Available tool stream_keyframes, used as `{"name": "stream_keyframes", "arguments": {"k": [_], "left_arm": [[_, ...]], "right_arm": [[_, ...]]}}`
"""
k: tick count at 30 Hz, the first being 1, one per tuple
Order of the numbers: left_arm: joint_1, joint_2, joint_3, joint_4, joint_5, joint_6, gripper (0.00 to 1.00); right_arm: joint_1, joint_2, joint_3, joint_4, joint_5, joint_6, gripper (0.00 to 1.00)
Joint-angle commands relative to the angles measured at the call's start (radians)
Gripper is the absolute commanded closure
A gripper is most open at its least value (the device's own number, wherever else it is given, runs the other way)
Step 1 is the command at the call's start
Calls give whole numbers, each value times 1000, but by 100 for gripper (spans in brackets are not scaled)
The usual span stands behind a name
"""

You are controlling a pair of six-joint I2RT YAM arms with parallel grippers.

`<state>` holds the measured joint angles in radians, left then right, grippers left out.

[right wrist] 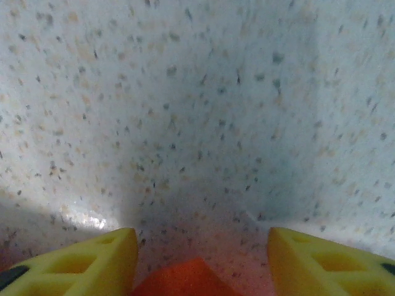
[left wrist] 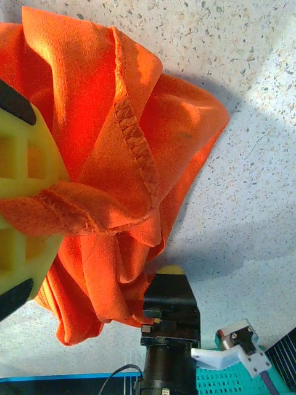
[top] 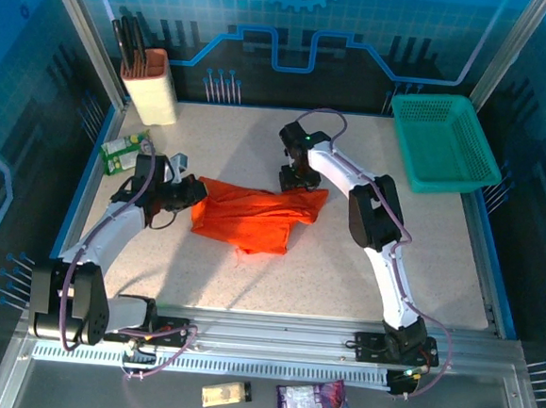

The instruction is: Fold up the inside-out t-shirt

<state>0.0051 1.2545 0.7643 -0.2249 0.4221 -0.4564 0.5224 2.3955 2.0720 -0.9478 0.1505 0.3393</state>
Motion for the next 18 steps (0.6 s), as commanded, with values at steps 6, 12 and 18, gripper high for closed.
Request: {"name": "stream_keyframes", "arguments": {"k": [6,12,18], "left_arm": [[-4,-20,27,-12,11,21,100],[47,1,164,-51,44,40,100],[147,3,317,-84,61,46,100]], "right_arm": [[-7,-122,-4,-31,-52,7,100],[-40,-259,78,-69,-5,-32,100],[-104,-410,166,-72,23,-66,100]]}}
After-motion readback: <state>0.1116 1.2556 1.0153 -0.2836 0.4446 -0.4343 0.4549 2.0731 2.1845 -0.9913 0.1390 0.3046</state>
